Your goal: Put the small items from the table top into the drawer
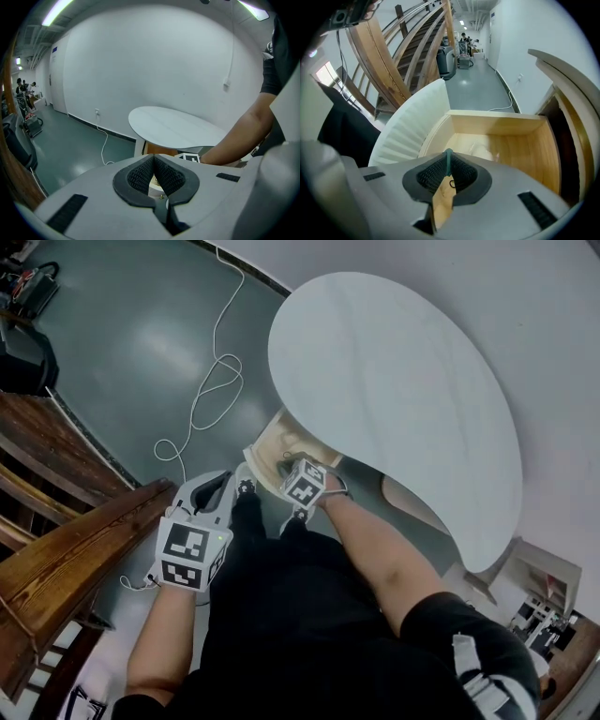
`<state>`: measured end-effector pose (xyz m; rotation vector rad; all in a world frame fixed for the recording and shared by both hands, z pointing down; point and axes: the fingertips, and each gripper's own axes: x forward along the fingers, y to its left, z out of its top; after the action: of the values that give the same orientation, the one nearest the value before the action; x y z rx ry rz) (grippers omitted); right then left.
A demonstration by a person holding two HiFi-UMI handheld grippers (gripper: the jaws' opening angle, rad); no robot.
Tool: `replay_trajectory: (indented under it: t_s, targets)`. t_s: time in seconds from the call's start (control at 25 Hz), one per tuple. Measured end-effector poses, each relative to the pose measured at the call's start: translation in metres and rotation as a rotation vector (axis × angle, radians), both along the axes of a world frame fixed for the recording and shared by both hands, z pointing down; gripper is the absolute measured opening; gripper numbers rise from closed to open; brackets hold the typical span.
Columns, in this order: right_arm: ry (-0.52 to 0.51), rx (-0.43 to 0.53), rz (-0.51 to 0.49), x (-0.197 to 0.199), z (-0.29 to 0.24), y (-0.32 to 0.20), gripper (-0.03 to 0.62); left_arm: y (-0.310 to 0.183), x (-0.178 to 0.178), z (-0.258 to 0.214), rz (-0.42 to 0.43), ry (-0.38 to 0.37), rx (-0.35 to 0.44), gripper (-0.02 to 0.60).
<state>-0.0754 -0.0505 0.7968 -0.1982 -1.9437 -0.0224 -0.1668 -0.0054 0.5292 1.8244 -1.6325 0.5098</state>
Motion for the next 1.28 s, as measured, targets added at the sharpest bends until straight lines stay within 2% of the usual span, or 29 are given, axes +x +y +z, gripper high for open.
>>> replay_trajectory:
  t_s: [0.24,0.64,0.92,1.08,1.28]
  targets:
    - [0.014,-0.032,0.020,-0.007,0.006,0.001,0.023,0.006,-0.006,0.009,-0.019,0.021,-0.012,0.015]
    - [-0.017,-0.064,0.076,-0.005,-0.010,0.005,0.044,-0.003,-0.007,0.004,-0.015,0.018,0.015,0.015]
    - [-0.104,-0.123,0.167,0.009,-0.061,0.009,0.044,-0.020,0.003,-0.008,0.002,0.037,0.039,0.015]
    - [-0.144,-0.155,0.251,0.020,-0.098,0.002,0.044,-0.035,0.013,-0.020,0.041,0.028,0.061,0.015]
    - [-0.266,-0.143,0.387,0.029,-0.157,-0.027,0.044,-0.057,0.026,-0.038,0.093,0.010,0.099,0.015]
